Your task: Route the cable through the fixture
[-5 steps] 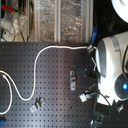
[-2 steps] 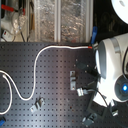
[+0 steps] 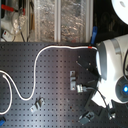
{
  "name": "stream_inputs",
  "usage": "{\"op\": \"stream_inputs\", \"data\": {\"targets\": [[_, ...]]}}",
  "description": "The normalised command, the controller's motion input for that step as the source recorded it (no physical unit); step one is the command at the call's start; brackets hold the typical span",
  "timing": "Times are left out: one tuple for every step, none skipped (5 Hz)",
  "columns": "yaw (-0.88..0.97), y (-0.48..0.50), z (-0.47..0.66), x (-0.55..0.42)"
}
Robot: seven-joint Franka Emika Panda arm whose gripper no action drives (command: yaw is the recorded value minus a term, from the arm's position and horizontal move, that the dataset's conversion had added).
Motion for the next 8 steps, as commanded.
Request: {"op": "stream_inputs", "data": {"targets": [[0.04,-0.106,0.14,0.205],[0.09,-0.024,0.09,0.254],[0.10,0.117,0.06,0.293],[0.06,0.272,0.07,0.230],[-0.09,0.200,0.18,0.140],[-0.07,0.107,0.25,-0.062],[-0.07,0.121,0.25,-0.184],[0.00,0.147,0.31,-0.089]]}}
